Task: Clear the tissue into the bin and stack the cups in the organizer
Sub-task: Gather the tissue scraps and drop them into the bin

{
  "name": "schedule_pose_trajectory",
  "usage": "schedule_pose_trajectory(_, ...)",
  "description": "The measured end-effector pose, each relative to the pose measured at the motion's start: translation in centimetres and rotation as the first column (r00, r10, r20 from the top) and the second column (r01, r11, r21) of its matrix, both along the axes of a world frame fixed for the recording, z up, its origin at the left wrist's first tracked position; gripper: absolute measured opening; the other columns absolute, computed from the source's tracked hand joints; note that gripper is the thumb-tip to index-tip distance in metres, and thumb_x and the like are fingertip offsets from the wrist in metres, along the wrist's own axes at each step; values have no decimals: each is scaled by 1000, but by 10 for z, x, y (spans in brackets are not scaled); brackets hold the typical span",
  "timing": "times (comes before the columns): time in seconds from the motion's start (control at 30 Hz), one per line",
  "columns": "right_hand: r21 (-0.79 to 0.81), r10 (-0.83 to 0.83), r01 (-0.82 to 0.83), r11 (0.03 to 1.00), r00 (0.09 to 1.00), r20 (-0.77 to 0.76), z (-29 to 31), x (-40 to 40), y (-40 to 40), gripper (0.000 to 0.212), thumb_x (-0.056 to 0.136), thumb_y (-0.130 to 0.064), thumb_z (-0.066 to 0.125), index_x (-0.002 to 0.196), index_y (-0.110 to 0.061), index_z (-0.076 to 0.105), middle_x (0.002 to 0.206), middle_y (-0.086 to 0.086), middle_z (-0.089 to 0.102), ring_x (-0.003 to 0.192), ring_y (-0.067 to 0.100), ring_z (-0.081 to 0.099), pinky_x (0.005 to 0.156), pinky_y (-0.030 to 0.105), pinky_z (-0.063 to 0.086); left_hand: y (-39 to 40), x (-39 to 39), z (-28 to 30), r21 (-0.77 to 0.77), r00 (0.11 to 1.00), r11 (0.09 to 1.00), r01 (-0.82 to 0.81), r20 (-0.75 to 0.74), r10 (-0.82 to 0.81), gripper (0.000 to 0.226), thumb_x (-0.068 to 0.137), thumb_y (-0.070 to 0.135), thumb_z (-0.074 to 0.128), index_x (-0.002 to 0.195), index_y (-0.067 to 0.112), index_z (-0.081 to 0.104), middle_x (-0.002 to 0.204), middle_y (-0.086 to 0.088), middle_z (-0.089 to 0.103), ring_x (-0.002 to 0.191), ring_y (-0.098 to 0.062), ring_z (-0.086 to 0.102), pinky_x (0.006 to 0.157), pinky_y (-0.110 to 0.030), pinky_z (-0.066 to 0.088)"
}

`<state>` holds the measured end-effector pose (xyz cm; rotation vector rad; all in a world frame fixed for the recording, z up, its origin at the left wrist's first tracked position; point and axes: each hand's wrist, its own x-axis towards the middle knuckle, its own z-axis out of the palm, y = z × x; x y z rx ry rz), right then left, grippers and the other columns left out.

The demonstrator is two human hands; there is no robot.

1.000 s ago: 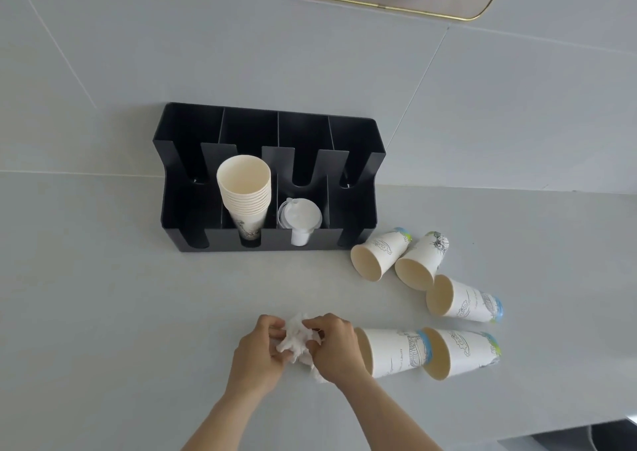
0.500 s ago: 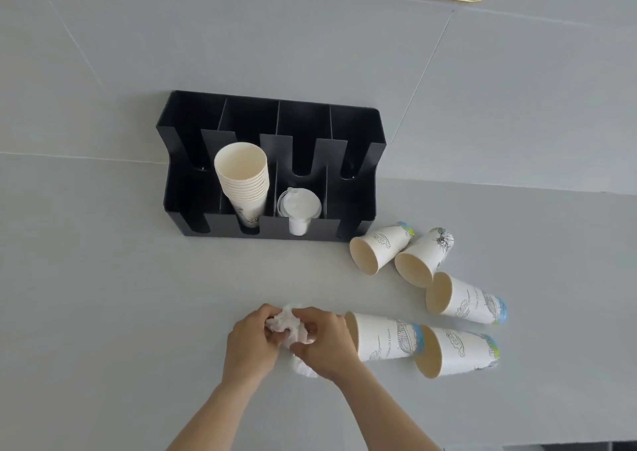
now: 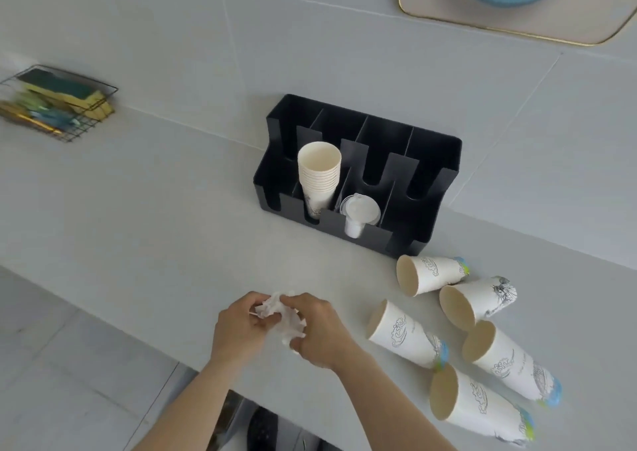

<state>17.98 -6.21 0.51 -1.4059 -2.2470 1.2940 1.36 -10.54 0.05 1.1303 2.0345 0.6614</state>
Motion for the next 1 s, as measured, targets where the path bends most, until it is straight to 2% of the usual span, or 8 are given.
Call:
schedule_pose_trajectory(0.13,41,40,-39,998,998,-37,1,-31,-11,47,83,-9,77,127,-23,70,122,-1,72,102,19,66,86,21,48,-33,-26,7,-13,997,998,-69,43,70,38,79,26,84,104,43,60,90,14,72,81,-3,70,65,-18,48)
schedule_pose_trajectory(0.33,4,138,-138,990,989,-53,-4,-100,-34,35,79,-14,79,112,-27,77,108,-7,77,88,13,66,82,27,54,-80,-83,4,-20,981,981,-191,26,191,34,75,21,87,87,41,63,82,22,71,70,5,69,68,-26,57)
schedule_pose_trajectory(0.43,-20,177,-177,984,983,-40,-12,-141,-50,30,78,-15,76,105,-29,77,103,-11,77,84,12,66,77,28,55,-107,-116,-5,-34,962,963,-268,45,269,33,76,19,87,89,39,65,84,18,75,70,3,71,66,-21,54)
schedule_pose_trajectory(0.53,-19,214,-214,977,976,-32,-24,-184,-74,29,79,-16,73,104,-30,76,101,-11,77,84,11,68,66,17,49,-135,-150,-19,-38,937,938,-343,55,345,34,76,19,88,89,41,66,85,17,76,72,4,71,66,-17,52)
schedule_pose_trajectory(0.67,-12,290,-290,957,957,12,-51,-235,-104,30,80,-14,76,107,-28,74,105,-9,75,87,11,67,74,18,49,-171,-191,-48,-95,888,892,-441,94,449,34,75,17,88,84,41,66,80,21,75,73,0,73,71,-27,59)
schedule_pose_trajectory(0.73,-16,312,-312,950,949,43,-70,-254,-118,32,82,-13,76,110,-28,73,108,-9,73,91,8,65,73,9,42,-186,-206,-68,-116,871,876,-467,109,479,35,75,17,89,84,41,65,82,28,73,72,3,71,66,-23,56)
schedule_pose_trajectory(0.83,-53,342,-338,940,935,96,-107,-275,-135,35,84,-11,73,115,-27,72,112,-6,71,97,10,65,72,0,34,-205,-222,-108,-153,856,859,-488,106,505,34,76,21,89,86,41,64,79,19,74,73,7,68,63,-18,52)
schedule_pose_trajectory(1.0,-149,359,-335,930,916,178,-179,-291,-151,33,88,-13,72,117,-29,70,116,-8,69,100,8,63,79,9,43,-221,-231,-186,-240,851,845,-478,111,513,35,81,26,84,83,49,58,82,19,71,73,-1,69,62,-15,50)
